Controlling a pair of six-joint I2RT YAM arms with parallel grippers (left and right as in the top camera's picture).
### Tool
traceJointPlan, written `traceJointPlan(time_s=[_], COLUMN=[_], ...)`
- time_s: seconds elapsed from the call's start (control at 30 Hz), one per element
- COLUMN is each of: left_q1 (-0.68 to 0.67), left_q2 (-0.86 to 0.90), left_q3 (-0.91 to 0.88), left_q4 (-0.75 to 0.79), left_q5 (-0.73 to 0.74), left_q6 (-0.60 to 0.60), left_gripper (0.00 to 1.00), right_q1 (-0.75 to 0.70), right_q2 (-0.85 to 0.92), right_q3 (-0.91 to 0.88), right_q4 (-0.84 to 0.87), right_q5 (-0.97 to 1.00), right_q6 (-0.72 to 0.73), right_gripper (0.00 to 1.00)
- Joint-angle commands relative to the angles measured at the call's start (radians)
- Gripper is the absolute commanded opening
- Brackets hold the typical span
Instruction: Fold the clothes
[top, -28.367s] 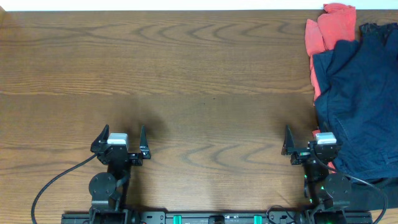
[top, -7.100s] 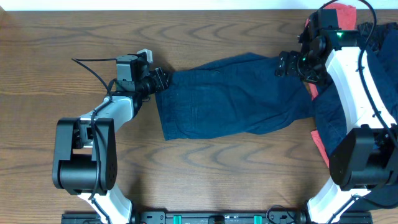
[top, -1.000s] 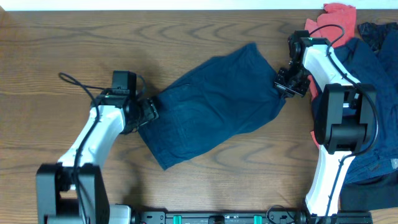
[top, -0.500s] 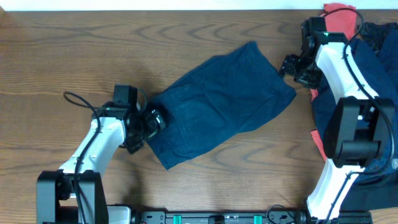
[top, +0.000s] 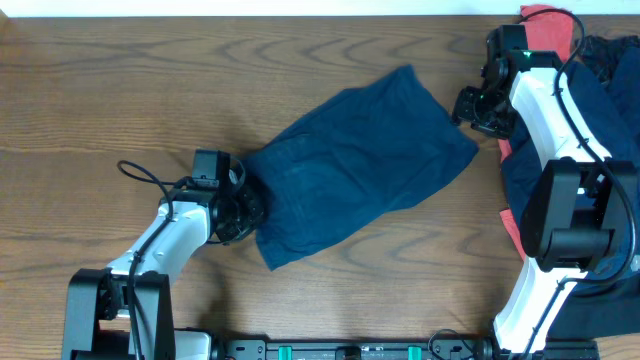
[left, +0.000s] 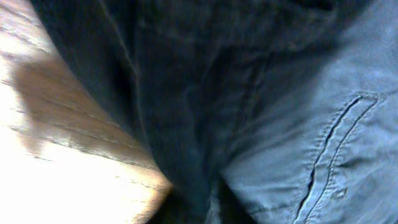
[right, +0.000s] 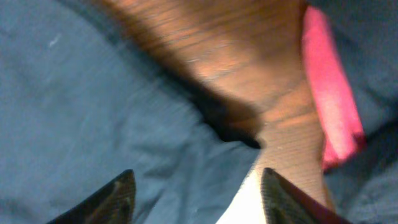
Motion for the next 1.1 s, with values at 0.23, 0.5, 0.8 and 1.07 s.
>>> traceJointPlan(time_s=[0.23, 0.5, 0.8, 1.07], left_q1=[0.072, 0.078, 0.078, 0.078], left_q2=[-0.027, -0.027, -0.027, -0.027], left_q3=[0.218, 0.476, 0.605, 0.676], left_q4=[-0.305, -0.441, -0.462, -0.470], left_q5=[-0.010, -0.009, -0.008, 0.004], left_q6=[0.222, 0.281, 0.281, 0.280], left_gripper=[0.06, 0.06, 0.06, 0.06], right_q1=[0.115, 0.291, 0.484, 0.627], right_q2=[-0.014, -0.011, 0.073, 0.205], right_q3=[-0.002, -0.005, -0.005, -0.005], right_q4=[0.023, 0.031, 0.111, 0.187], right_q5=[-0.330, -0.415, -0.412, -0.410], right_q6=[-0.468, -0.467, -0.365, -0.288], right_gripper=[0.01, 0.01, 0.01, 0.01])
